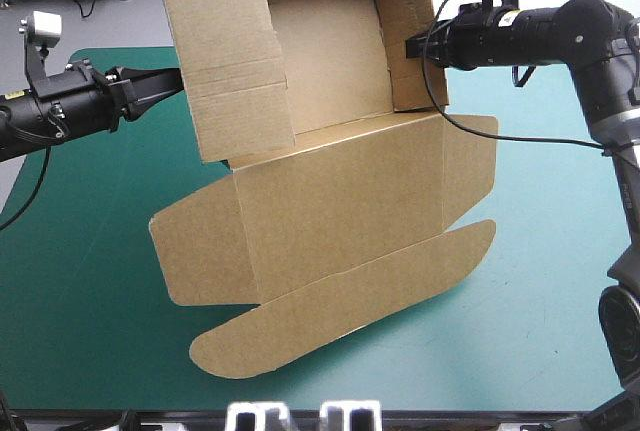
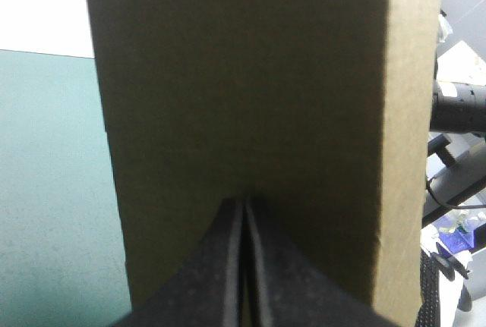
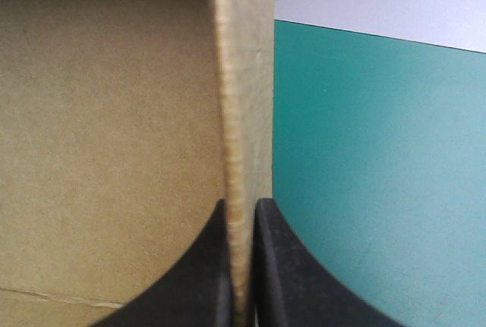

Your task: Fold the box

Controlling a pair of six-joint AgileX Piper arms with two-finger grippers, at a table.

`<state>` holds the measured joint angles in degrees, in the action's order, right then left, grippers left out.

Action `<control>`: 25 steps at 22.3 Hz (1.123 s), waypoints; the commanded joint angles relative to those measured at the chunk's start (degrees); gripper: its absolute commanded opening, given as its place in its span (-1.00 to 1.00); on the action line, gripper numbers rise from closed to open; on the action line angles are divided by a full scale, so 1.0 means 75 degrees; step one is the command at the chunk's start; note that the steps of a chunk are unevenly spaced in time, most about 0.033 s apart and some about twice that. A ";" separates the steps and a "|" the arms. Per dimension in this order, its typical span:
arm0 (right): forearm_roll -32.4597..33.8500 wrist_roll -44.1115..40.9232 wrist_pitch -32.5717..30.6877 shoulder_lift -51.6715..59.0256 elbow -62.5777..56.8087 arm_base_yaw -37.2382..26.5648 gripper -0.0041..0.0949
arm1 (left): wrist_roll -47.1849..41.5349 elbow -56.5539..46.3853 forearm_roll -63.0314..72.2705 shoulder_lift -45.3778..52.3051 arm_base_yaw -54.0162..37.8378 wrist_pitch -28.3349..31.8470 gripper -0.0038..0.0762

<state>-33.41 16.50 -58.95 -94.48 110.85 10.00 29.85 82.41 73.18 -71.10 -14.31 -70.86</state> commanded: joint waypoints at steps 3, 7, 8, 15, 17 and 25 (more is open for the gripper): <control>-0.0446 -0.0129 0.0568 0.0267 0.0235 0.0019 -0.95 | 0.0141 0.0202 0.0315 0.0170 0.0045 -0.0312 -0.92; -0.0446 -0.0191 0.0598 0.0162 0.0235 0.0019 -0.94 | 0.0159 0.0202 0.0365 0.0170 0.0045 -0.0363 -0.70; -0.0446 -0.0191 0.0598 0.0122 0.0235 0.0019 -0.94 | 0.0179 0.0202 0.0382 0.0170 0.0045 -0.0376 -0.62; -0.0396 -0.0191 0.0768 -0.0226 0.0235 0.0373 -0.94 | 0.0397 0.0202 0.0204 0.0170 0.0570 -0.0124 -0.13; -0.0331 -0.0191 0.0942 -0.0233 0.0235 0.0594 -0.93 | 0.0397 0.0202 -0.0362 0.0170 0.0570 0.0090 -0.13; -0.0050 -0.0332 0.1058 -0.0233 0.0235 0.1133 -0.93 | -0.0110 0.0202 -0.2358 0.0170 0.0570 0.0742 -0.13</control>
<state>-29.54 15.02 -54.62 -99.14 110.85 17.45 29.80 82.41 55.65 -71.10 -10.37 -68.69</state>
